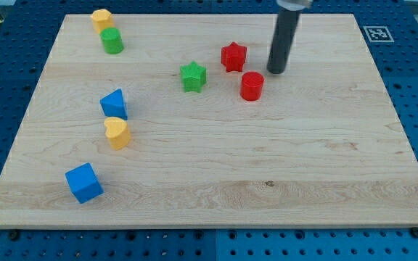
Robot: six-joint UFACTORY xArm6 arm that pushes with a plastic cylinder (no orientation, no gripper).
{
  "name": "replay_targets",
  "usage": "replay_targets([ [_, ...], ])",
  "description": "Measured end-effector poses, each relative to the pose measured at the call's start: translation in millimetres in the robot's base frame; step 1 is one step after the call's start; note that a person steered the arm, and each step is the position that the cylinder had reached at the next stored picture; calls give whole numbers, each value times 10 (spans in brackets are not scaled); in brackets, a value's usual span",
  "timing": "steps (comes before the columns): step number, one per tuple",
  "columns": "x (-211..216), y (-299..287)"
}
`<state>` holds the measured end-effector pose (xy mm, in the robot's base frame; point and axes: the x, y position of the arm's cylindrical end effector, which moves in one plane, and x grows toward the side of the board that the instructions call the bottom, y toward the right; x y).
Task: Move the red star top left of the green star
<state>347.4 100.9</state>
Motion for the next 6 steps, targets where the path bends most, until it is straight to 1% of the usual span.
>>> replay_targets([
  [1, -235, -259],
  [2, -330, -548],
  [4, -224, -1071],
  [5, -145, -1230],
  [6, -74, -1248],
])
